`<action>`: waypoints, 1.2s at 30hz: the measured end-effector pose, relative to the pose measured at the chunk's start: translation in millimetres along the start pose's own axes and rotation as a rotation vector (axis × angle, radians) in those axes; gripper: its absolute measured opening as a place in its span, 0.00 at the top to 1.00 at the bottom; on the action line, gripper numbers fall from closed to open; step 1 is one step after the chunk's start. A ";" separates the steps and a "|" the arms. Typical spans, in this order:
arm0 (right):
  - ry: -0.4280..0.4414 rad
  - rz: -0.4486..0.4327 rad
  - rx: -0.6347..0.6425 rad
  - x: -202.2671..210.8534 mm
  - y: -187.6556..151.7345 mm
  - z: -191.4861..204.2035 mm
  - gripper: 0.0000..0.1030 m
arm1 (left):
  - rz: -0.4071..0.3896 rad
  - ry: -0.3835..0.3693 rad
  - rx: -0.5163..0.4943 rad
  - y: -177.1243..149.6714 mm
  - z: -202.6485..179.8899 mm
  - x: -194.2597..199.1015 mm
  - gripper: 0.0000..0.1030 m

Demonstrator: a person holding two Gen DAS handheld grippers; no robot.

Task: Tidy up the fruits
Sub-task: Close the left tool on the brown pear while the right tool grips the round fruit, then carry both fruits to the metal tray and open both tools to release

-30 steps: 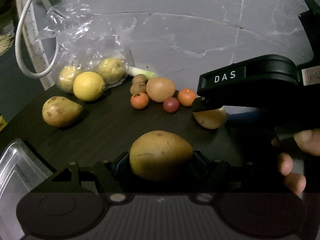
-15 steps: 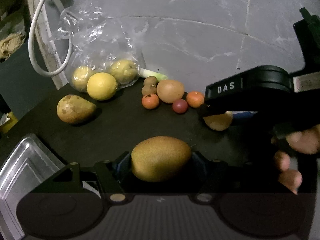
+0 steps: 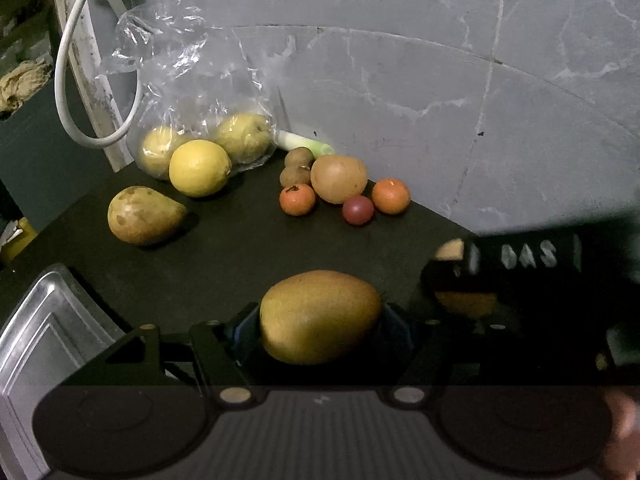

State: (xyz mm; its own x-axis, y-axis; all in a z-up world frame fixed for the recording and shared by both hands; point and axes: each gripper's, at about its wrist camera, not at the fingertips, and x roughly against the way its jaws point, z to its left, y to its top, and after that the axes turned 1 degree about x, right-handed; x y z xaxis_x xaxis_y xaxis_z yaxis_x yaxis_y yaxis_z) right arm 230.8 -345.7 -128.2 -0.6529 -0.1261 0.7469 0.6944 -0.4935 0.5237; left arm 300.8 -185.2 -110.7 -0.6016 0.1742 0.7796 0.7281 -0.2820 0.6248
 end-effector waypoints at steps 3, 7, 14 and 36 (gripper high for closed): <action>0.003 0.005 0.011 7.2 -9.0 -2.0 0.52 | -0.014 -0.003 0.017 -1.0 1.6 -0.7 0.33; -0.006 0.011 0.015 21.6 -18.9 -6.5 0.52 | -0.033 -0.002 -0.006 -7.9 -1.1 3.9 0.33; -0.029 -0.002 0.053 49.8 -27.9 -10.9 0.52 | -0.041 -0.031 0.059 -19.5 7.4 14.5 0.33; -0.032 0.002 0.091 80.6 -59.0 -19.6 0.52 | -0.049 -0.088 0.128 -63.7 -0.3 60.5 0.35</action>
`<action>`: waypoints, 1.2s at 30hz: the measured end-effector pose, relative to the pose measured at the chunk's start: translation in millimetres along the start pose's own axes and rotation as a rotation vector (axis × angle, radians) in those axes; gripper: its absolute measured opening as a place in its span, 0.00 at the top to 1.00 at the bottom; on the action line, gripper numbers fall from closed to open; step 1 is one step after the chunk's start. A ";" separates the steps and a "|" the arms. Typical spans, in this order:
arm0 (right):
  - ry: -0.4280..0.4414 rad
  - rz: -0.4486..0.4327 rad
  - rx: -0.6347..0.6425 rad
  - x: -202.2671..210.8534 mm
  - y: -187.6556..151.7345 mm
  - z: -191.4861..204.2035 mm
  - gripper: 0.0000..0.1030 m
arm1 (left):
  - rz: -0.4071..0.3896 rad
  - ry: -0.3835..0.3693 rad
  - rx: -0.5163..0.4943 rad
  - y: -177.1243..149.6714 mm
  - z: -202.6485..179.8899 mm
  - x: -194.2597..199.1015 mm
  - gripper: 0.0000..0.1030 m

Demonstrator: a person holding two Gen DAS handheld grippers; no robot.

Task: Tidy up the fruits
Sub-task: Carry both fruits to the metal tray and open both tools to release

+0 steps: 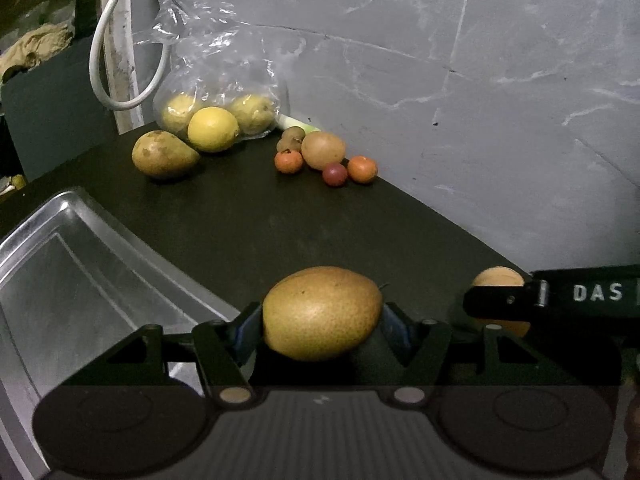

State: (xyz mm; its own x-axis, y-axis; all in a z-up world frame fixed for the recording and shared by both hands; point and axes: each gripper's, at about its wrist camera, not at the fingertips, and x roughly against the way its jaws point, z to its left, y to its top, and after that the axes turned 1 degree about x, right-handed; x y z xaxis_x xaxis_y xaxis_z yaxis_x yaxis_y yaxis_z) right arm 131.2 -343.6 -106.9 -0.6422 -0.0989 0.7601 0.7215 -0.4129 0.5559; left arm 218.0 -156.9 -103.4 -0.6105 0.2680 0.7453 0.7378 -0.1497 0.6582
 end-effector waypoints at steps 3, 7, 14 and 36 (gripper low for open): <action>0.003 0.010 0.017 -0.3 -2.8 2.5 0.52 | -0.006 0.000 0.005 -6.3 -0.7 8.0 0.35; 0.017 0.019 0.046 -0.1 -5.9 9.6 0.52 | -0.029 0.013 0.054 -12.8 3.9 22.3 0.35; 0.074 0.031 0.120 -2.4 -10.7 38.8 0.52 | -0.105 0.060 0.202 -16.1 31.5 57.2 0.36; 0.286 0.194 0.487 -44.7 -49.2 167.7 0.51 | -0.114 0.250 0.443 -59.8 133.6 90.4 0.60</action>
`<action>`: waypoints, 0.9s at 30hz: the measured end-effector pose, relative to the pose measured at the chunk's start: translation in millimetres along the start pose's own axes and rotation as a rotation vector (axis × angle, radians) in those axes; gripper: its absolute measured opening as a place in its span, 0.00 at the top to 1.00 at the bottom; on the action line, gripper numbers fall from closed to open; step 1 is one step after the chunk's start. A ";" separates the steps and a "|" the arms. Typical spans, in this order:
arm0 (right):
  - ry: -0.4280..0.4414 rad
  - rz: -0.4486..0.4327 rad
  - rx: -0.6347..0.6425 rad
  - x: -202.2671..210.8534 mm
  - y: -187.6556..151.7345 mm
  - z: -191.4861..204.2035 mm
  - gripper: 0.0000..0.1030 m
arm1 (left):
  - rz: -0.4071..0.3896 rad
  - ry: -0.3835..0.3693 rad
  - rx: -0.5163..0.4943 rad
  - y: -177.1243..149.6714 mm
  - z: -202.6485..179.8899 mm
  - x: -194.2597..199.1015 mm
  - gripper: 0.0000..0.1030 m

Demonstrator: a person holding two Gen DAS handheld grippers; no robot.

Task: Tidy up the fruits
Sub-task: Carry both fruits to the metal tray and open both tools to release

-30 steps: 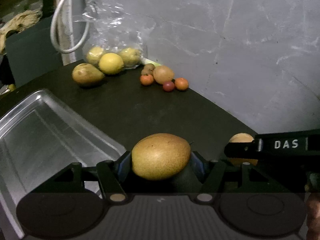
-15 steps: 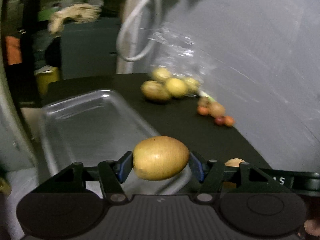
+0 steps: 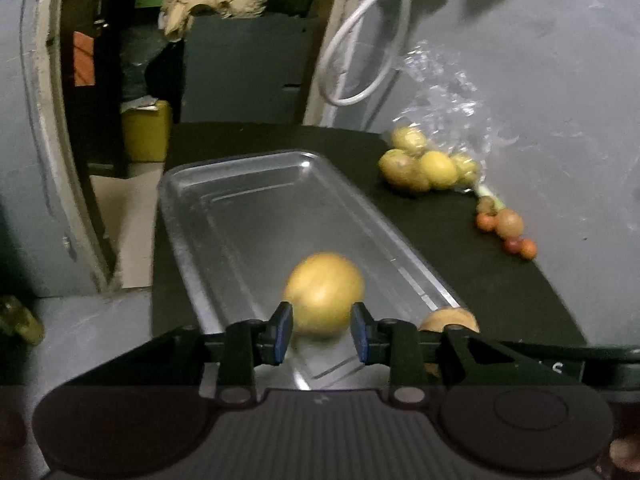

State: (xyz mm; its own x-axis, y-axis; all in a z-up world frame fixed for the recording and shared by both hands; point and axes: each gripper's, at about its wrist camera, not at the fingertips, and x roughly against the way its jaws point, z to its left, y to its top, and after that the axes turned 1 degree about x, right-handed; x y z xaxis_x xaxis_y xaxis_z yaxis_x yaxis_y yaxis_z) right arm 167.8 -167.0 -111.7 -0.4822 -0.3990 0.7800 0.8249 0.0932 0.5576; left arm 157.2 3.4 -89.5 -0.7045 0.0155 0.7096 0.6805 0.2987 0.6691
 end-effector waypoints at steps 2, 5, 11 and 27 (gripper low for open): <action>-0.002 0.011 0.024 -6.7 0.6 1.3 0.51 | 0.007 0.012 0.013 -2.7 5.1 1.0 0.52; -0.003 -0.004 0.057 -9.6 1.1 3.2 0.50 | 0.004 0.030 0.015 -5.2 8.7 5.3 0.43; 0.000 -0.019 0.079 -5.9 -0.9 5.4 0.43 | 0.002 0.066 0.058 -8.8 13.2 17.4 0.23; 0.022 -0.023 0.195 52.9 -11.2 -18.9 0.02 | 0.021 0.146 0.098 -13.9 4.9 50.0 0.00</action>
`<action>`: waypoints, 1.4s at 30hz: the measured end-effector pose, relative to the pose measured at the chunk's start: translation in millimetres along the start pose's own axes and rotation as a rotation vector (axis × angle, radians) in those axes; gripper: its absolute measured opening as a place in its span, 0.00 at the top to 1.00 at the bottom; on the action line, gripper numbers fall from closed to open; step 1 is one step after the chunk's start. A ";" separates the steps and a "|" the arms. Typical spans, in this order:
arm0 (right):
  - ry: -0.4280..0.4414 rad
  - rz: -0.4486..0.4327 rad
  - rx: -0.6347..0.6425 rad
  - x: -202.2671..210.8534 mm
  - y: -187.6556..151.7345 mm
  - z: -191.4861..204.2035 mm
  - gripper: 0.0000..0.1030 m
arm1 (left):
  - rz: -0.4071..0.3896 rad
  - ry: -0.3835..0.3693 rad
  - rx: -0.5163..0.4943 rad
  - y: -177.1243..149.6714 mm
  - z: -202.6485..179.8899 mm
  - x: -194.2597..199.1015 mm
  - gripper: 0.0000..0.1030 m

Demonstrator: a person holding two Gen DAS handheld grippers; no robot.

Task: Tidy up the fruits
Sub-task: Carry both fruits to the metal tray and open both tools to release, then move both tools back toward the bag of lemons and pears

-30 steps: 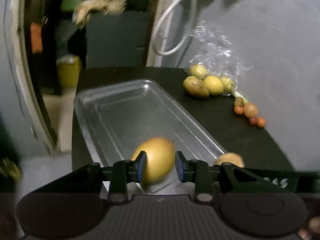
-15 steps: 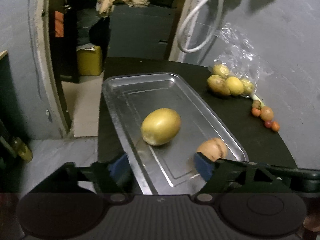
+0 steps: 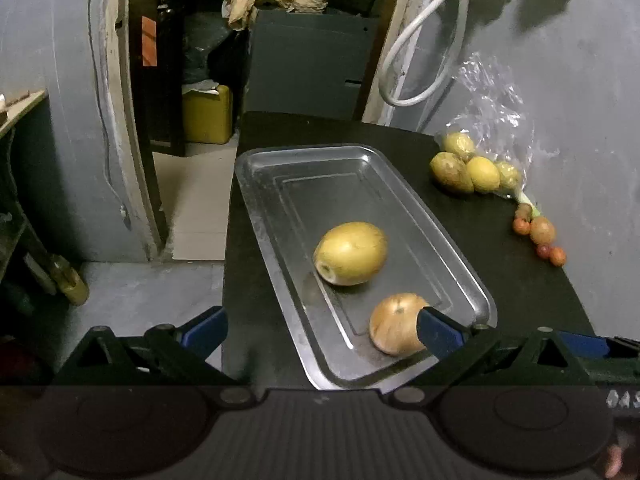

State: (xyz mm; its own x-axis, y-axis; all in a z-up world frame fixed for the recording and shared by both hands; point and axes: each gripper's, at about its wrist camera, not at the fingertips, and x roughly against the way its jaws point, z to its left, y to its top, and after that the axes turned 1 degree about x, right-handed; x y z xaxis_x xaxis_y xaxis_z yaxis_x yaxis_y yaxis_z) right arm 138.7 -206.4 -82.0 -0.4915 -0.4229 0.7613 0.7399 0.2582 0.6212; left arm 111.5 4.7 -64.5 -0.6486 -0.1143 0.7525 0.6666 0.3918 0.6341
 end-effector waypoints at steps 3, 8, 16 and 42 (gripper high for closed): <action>-0.005 0.032 0.026 11.6 -10.0 -7.4 0.01 | 0.008 0.011 -0.022 -1.2 -7.2 7.1 0.00; -0.040 0.076 0.007 27.5 -23.5 -31.5 0.01 | 0.024 0.021 -0.063 -2.4 -23.5 14.4 0.00; -0.146 0.077 -0.064 46.7 -37.6 -65.1 0.01 | 0.070 0.020 -0.182 -5.9 -58.9 14.3 0.00; -0.377 -0.196 0.044 103.7 -39.0 -61.9 0.01 | -0.031 -0.038 -0.386 39.8 -130.0 2.4 0.00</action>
State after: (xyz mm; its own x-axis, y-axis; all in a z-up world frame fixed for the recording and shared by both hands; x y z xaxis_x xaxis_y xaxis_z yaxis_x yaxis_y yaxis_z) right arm 87.2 -314.0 -38.8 -0.7605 -0.1224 0.6377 0.5994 0.2452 0.7619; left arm 184.2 -98.6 -14.3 -0.6790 -0.0845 0.7292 0.7309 0.0153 0.6823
